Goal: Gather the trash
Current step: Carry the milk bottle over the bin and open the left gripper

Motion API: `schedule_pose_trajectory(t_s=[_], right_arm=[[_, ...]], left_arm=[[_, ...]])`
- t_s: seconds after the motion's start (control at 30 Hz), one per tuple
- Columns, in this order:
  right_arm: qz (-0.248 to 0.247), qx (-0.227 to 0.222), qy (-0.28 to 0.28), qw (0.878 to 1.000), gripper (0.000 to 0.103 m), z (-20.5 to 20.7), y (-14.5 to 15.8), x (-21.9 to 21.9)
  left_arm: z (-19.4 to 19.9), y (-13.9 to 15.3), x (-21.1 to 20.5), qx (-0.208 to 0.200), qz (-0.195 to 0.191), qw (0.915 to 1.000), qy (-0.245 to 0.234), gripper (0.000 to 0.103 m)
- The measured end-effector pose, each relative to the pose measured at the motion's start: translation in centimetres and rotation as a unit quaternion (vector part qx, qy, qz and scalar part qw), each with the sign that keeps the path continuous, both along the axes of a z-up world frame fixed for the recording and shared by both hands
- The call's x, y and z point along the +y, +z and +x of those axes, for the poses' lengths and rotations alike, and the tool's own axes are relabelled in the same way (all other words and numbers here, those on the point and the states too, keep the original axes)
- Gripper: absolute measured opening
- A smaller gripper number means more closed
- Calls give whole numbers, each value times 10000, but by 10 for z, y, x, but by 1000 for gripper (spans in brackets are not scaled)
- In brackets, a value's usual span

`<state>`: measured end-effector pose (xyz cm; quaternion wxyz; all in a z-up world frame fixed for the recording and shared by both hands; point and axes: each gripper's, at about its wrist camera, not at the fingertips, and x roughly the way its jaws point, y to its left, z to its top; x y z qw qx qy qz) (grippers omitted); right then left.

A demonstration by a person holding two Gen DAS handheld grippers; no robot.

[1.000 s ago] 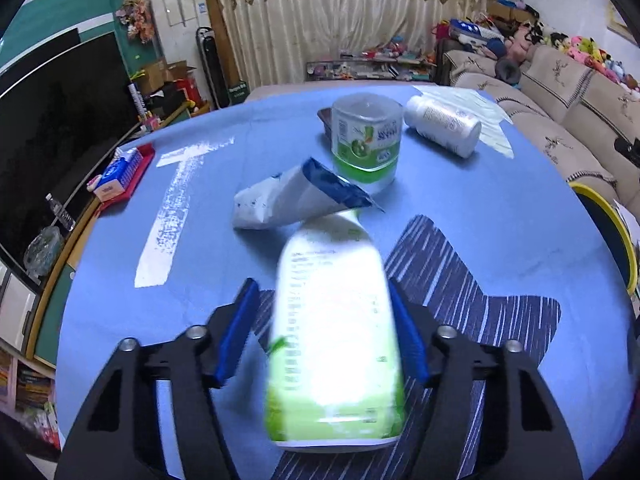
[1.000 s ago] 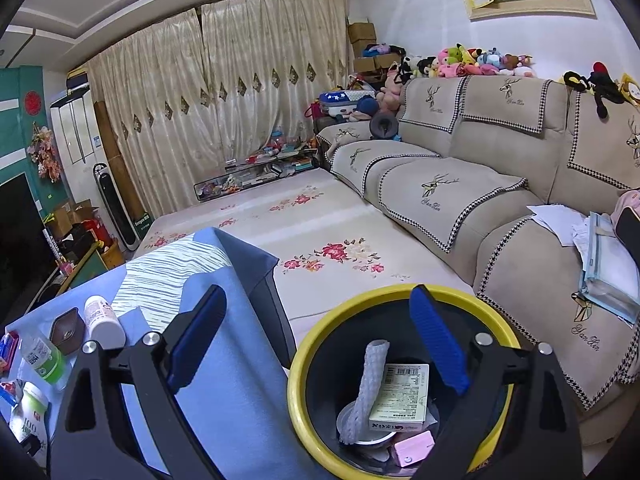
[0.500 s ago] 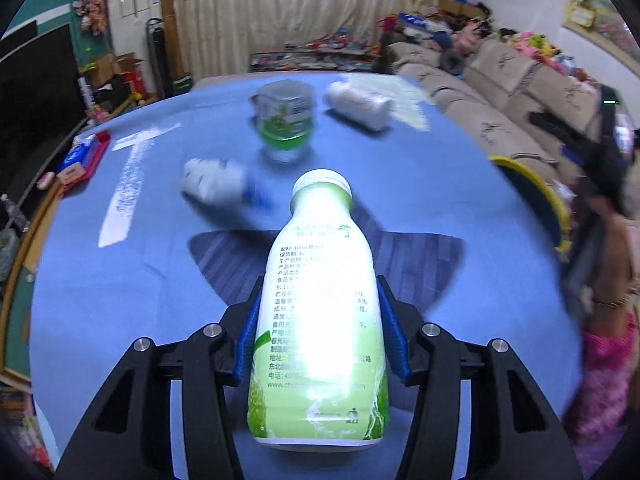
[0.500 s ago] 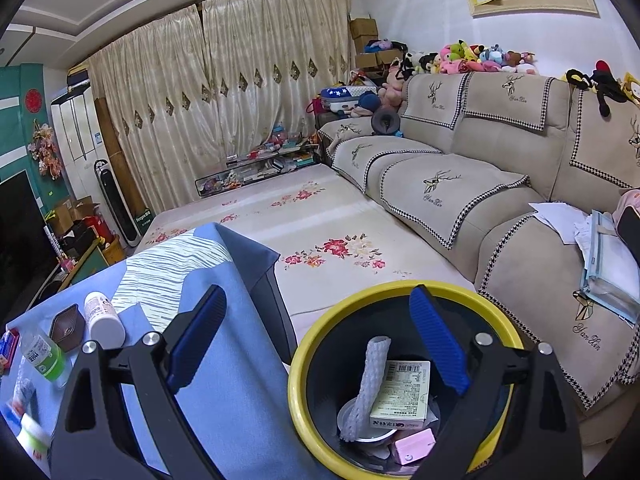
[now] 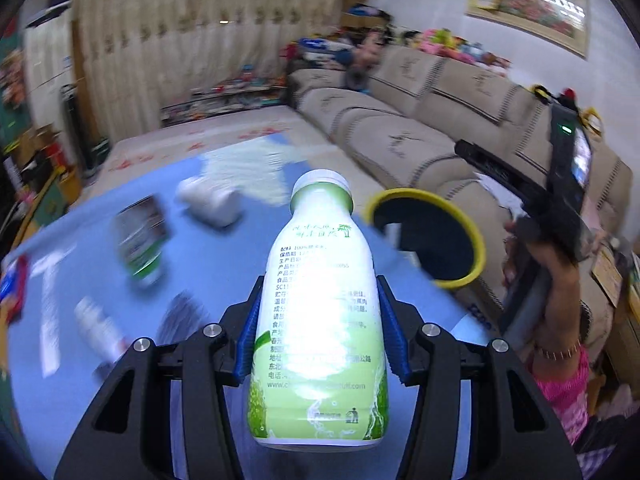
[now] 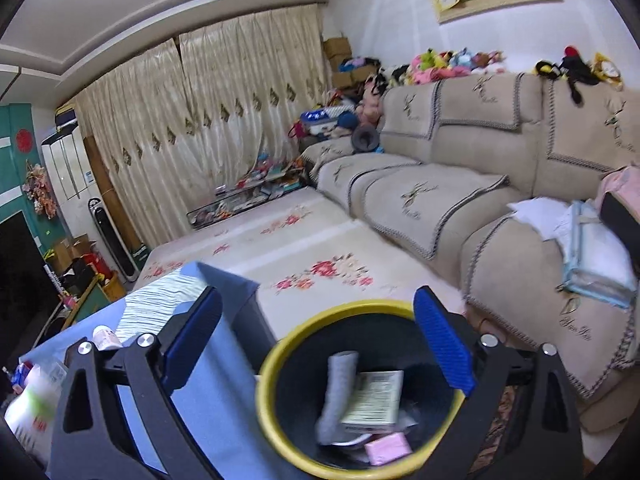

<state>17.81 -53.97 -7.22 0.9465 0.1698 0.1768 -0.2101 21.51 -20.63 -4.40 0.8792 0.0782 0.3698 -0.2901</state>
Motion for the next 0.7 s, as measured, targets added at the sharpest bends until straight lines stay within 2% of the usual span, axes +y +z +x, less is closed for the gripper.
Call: schedule_pose_trajectory(t_s=[0.17, 0.33, 0.53, 0.7], right_arm=[[-203, -49, -298, 9993, 92, -50, 3, -21], [-106, -105, -716, 9973, 93, -89, -1, -51], [129, -173, -1087, 9938, 93, -113, -7, -85], [201, -93, -1152, 9931, 93, -112, -13, -97]], left_arm=[[28, -10, -75, 406, -42, 9971, -646, 52], [49, -30, -148, 565, 270, 9931, -987, 52], [79, -62, -221, 887, 469, 9884, -1140, 52], [99, -82, -257, 833, 559, 9897, -1024, 53]])
